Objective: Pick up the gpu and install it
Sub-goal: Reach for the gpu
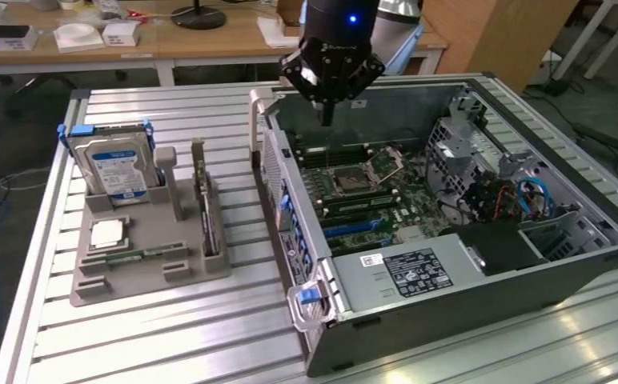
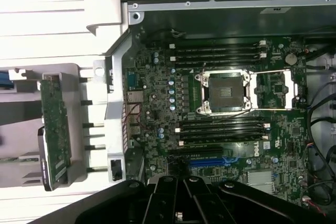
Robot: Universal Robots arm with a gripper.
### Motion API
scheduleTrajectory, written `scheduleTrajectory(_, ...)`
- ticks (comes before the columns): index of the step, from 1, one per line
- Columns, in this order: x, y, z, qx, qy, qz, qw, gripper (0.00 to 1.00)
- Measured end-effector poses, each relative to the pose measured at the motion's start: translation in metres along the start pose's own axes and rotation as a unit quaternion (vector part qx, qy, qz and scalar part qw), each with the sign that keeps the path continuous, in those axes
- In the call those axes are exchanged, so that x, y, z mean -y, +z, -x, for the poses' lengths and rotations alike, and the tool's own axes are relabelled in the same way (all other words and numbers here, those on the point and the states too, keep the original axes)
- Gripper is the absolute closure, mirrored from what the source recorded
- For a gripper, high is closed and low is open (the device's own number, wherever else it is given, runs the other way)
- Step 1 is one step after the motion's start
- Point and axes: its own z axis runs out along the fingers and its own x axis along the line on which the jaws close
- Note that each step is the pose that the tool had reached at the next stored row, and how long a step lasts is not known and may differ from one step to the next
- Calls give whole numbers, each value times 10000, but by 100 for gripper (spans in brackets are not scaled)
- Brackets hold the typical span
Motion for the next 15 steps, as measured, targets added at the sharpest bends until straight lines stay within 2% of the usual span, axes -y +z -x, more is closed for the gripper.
scheduleTrajectory(15,24,-6,-324,0,0,0,10000,90)
